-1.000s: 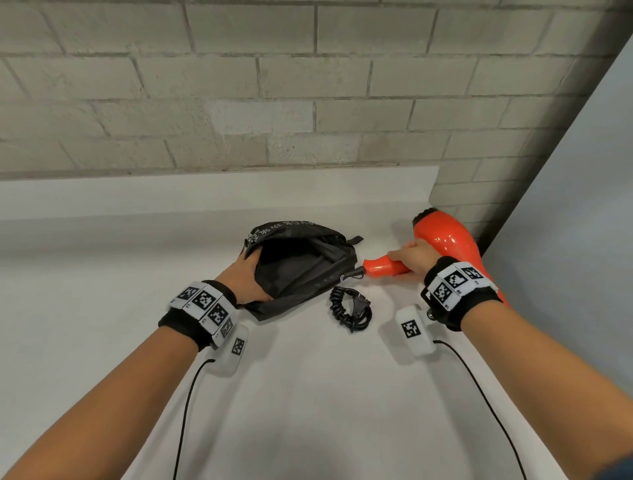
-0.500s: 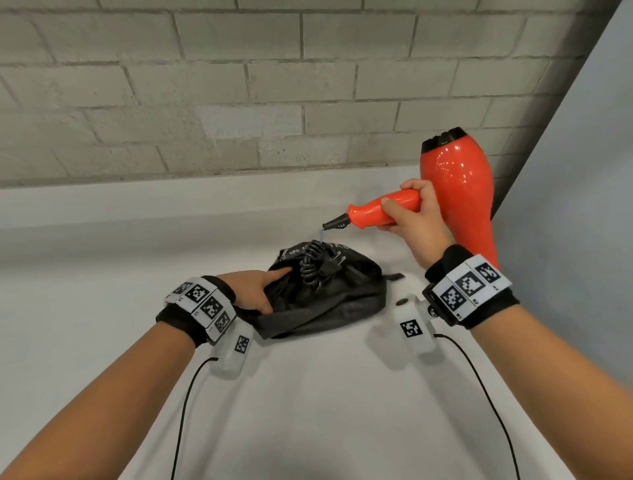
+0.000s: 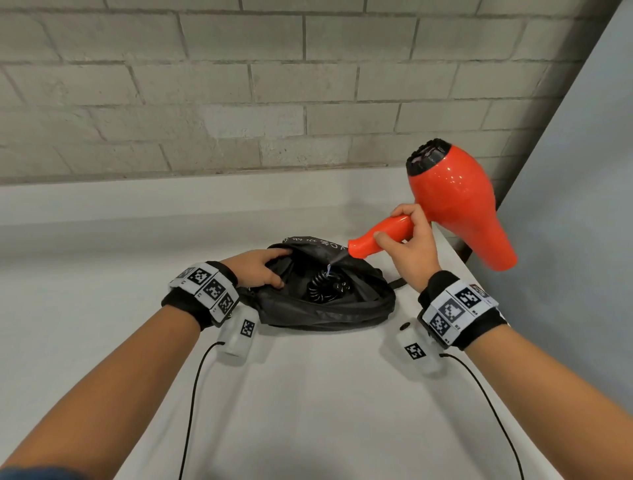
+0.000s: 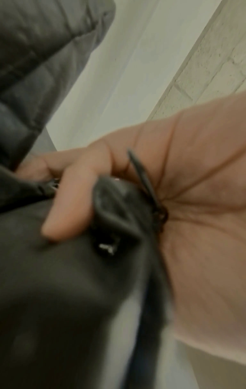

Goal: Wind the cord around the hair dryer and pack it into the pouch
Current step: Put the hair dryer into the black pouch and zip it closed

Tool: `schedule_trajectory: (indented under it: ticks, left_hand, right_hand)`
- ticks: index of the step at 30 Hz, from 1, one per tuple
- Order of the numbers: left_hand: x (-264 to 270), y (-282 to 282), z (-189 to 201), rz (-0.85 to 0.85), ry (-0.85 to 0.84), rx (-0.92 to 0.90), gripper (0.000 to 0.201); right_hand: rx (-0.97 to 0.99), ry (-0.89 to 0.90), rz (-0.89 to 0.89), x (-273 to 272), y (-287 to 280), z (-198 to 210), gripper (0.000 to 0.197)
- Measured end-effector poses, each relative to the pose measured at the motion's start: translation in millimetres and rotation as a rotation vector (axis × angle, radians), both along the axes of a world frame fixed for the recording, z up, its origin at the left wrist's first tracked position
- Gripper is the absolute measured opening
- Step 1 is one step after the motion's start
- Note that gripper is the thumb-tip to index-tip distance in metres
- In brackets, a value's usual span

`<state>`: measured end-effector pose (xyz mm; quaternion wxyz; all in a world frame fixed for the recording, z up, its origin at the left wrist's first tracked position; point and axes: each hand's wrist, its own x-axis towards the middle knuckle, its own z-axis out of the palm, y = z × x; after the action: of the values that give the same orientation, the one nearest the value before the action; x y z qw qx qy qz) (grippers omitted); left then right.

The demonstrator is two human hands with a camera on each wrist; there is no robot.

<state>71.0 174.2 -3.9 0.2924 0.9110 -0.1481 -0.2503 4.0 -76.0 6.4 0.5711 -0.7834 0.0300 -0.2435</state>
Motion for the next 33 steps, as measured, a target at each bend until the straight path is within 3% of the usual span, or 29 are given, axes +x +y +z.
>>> schedule_trajectory:
  ticks: [5,11,14,19,23,28,33]
  left_hand:
    - [3.2,-2.0,11.9,0.110,-0.126,-0.108,0.047]
    - [1.1,-11.2,24.4,0.095,-0.095,-0.115,0.070]
    - [2.6,-20.2,29.6,0.107,-0.088,-0.129,0.068]
    - [6.7,-32.2,39.4,0.318,-0.051,-0.425,0.060]
    - [4.3,-36.9,45.1,0.258,0.039,-0.517,0.076]
    - [2.4,-33.3,50.0,0.107,-0.004,-0.282,0.089]
    - [-1.3,-25.6,52.1,0.020,-0.167,0.061,0.082]
  right_hand:
    - [-0.093,-0.035,-0.050,1.1,-5.7,3.6,0.045]
    - [-0.227,-0.054,-0.072,0.7,-11.4,16.2,0.037]
    - [-0.350,-0.019,-0.024,-2.0,-9.6,19.3,0.032]
    - [-0.591,0.056,0.109,-1.0,-8.7,17.2,0.033]
    - [-0.745,0.124,0.234,-0.4,-4.2,6.9,0.034]
    - [-0.913,0.186,0.381,-0.5,5.7,-4.6,0.032]
    - [-1.076,0.142,0.488,2.3,13.4,-9.6,0.033]
